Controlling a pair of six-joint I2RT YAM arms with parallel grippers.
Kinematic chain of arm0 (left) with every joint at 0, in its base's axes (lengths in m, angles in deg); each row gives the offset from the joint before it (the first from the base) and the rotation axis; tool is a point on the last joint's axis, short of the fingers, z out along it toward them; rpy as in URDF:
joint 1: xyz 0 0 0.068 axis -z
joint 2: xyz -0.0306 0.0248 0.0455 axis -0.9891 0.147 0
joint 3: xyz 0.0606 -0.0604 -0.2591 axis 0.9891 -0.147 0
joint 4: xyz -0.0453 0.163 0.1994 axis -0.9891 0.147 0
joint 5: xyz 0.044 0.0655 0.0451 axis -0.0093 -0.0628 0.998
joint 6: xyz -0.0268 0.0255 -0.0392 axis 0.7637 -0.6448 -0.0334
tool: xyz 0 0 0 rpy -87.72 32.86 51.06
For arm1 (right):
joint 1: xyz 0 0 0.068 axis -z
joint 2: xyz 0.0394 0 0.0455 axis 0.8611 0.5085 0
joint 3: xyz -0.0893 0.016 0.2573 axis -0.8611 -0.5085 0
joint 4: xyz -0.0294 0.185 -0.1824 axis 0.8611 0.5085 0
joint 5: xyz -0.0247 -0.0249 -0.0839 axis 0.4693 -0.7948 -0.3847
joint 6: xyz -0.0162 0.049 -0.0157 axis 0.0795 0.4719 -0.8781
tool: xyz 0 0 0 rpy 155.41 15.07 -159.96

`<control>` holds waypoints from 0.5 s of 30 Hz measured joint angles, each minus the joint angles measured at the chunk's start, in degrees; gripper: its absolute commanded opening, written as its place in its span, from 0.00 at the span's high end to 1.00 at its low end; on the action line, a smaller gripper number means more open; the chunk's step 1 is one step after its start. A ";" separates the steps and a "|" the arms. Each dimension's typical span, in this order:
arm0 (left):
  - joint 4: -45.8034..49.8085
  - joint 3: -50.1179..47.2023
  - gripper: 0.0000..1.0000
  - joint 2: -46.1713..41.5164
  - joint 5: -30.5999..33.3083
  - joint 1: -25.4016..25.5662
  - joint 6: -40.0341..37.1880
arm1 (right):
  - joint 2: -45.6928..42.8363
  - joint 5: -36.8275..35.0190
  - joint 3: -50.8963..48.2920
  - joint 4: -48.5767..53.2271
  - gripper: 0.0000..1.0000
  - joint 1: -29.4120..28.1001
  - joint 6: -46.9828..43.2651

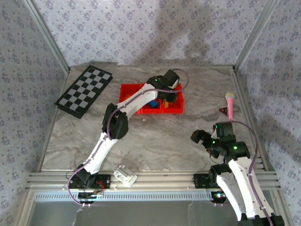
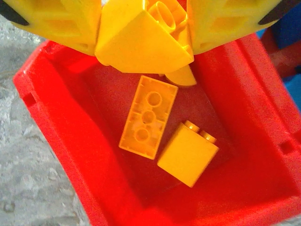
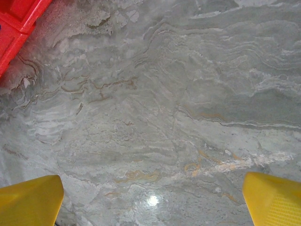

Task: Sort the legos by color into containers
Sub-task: Place the lego in the container.

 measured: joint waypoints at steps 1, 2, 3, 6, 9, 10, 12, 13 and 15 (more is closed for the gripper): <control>0.00 0.15 0.51 0.00 -0.02 -0.37 -0.02 | 0.20 -0.02 0.00 -0.02 0.00 0.11 0.00; -0.02 0.22 0.46 0.00 -0.17 -0.66 -0.11 | 0.50 -0.02 0.02 -0.02 0.00 0.17 0.00; 0.00 0.22 0.44 0.00 -0.48 -0.85 -0.17 | 0.87 -0.02 0.02 -0.04 0.00 0.24 0.00; 0.13 0.68 0.37 0.00 -1.97 -1.60 -0.09 | 2.25 -0.02 0.02 -0.17 0.00 0.26 0.00; 0.74 2.80 0.33 0.00 -3.91 -1.84 -0.24 | 3.15 -0.02 0.02 -0.48 0.00 0.26 0.00; 0.87 3.78 0.32 0.00 -4.79 -1.81 -0.44 | 3.37 -0.02 0.02 -0.57 0.00 0.26 0.00; 0.87 5.35 0.31 -0.13 -6.38 -1.79 -0.46 | 3.48 -0.02 0.04 -0.68 0.00 0.26 0.00; 0.92 5.84 0.31 -0.39 -7.15 -1.75 -0.46 | 3.48 -0.02 0.04 -0.68 0.00 0.26 0.00; 1.16 6.19 0.30 -1.07 -8.35 -1.73 -0.55 | 3.45 -0.02 0.04 -0.68 0.00 0.26 0.00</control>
